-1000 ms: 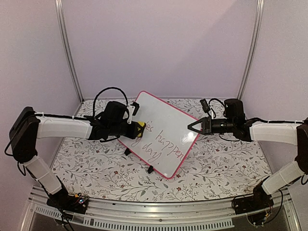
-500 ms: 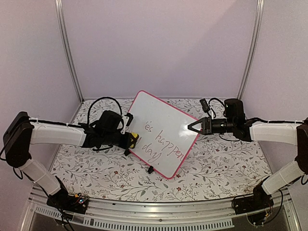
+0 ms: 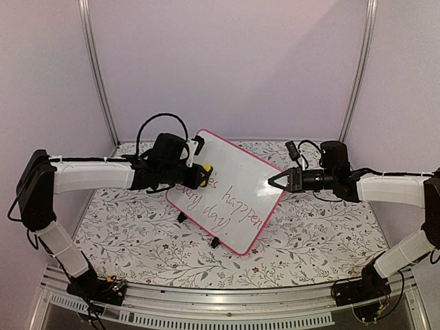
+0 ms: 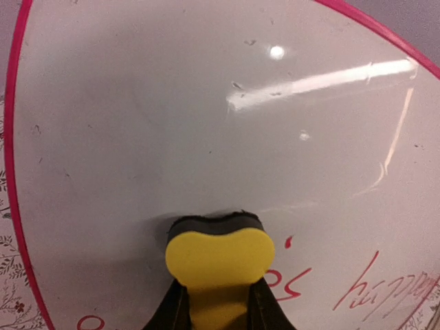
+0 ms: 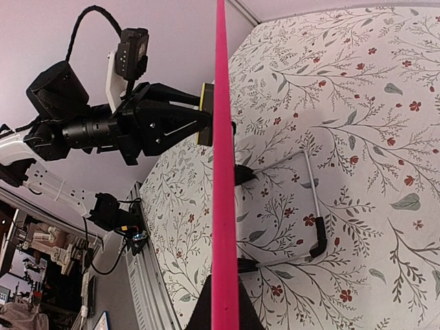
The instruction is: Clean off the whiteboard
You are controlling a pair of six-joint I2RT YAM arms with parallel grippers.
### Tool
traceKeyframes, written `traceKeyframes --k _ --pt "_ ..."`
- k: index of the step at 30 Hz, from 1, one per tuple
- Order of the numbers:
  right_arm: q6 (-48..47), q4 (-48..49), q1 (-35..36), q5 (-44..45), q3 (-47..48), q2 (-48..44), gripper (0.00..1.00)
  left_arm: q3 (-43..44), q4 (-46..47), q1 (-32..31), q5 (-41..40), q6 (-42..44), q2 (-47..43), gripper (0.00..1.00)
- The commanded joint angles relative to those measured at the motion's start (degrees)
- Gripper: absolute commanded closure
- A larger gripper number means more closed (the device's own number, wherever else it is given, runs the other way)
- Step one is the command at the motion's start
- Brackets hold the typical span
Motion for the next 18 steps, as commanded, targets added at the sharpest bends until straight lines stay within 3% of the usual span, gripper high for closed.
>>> traceKeyframes --k 1,11,18 --pt "-6.1 -10.5 3.3 -2.5 -3.0 3.3 1.0 -1.1 0.2 -0.5 0.5 0.6 0.9 1.0" --pt "-5.9 -10.7 3.3 -1.9 -2.3 4.3 1.0 -14.6 1.7 -1.0 -0.1 -4.2 -6.0 1.0" --pt "-6.4 -15.3 3.3 -1.2 2.6 6.6 1.0 -14.0 1.5 -1.0 -0.7 -3.9 -6.5 1.0"
